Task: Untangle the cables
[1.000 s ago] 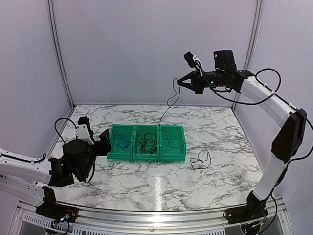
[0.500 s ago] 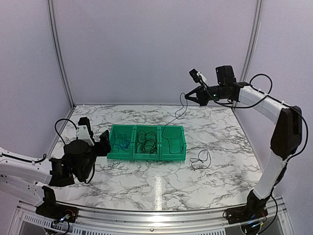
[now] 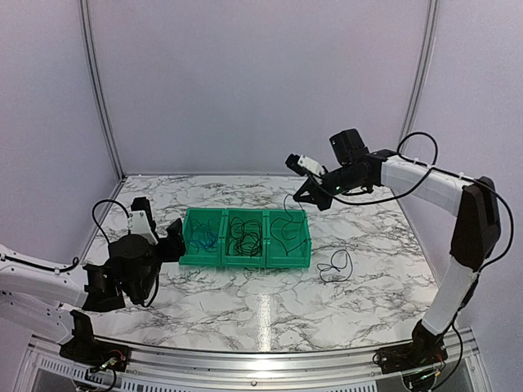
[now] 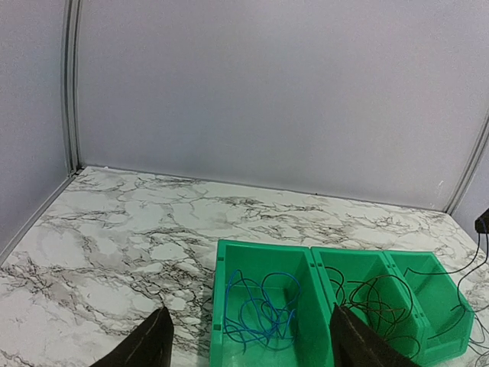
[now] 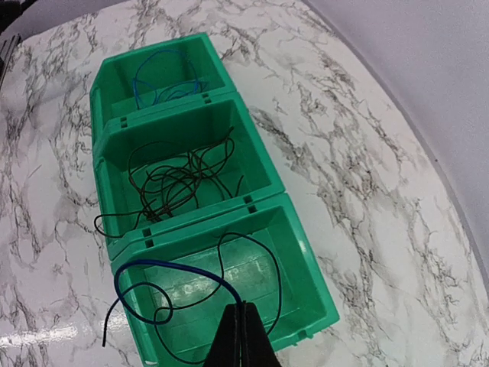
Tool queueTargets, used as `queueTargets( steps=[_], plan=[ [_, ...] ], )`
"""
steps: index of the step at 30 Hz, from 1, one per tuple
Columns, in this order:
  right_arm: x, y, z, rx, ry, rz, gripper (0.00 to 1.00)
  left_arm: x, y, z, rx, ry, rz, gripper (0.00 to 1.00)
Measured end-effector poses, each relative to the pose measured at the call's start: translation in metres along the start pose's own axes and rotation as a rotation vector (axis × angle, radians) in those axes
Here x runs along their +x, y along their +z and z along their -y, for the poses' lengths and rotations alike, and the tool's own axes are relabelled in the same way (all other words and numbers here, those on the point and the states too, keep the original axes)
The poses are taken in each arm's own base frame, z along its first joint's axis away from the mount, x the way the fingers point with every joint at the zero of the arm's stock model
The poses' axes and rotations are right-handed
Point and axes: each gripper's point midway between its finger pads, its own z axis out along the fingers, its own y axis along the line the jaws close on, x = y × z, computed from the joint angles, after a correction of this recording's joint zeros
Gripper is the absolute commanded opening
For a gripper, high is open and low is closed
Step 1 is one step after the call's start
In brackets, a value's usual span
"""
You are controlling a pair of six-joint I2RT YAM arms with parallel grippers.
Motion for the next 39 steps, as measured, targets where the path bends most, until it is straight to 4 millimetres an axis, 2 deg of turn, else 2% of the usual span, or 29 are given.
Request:
queueTargets(
  steps=[5, 11, 14, 22, 33, 39],
  plan=[
    [0.03, 0.04, -0.023, -0.035, -0.047, -0.138, 0.0, 0.004, -0.003, -0.006, -0.002, -0.006, -0.003, 0.73],
    [0.067, 0.067, -0.023, -0.032, -0.043, -0.273, 0.0, 0.005, -0.005, -0.009, -0.002, -0.014, -0.004, 0.73],
    [0.076, 0.078, -0.021, -0.02, -0.049, -0.321, 0.0, 0.003, -0.006, -0.011, -0.001, -0.025, 0.0, 0.73],
    [0.08, 0.102, -0.011, 0.045, -0.06, -0.399, 0.0, 0.005, -0.007, -0.012, 0.003, -0.045, -0.004, 0.73],
    [0.075, 0.096, 0.022, 0.221, -0.012, -0.443, 0.0, 0.009, -0.006, -0.01, 0.013, -0.051, -0.017, 0.73],
    [0.075, 0.098, 0.027, 0.248, 0.005, -0.452, 0.14, 0.016, -0.004, -0.007, 0.019, -0.033, -0.034, 0.73]
  ],
)
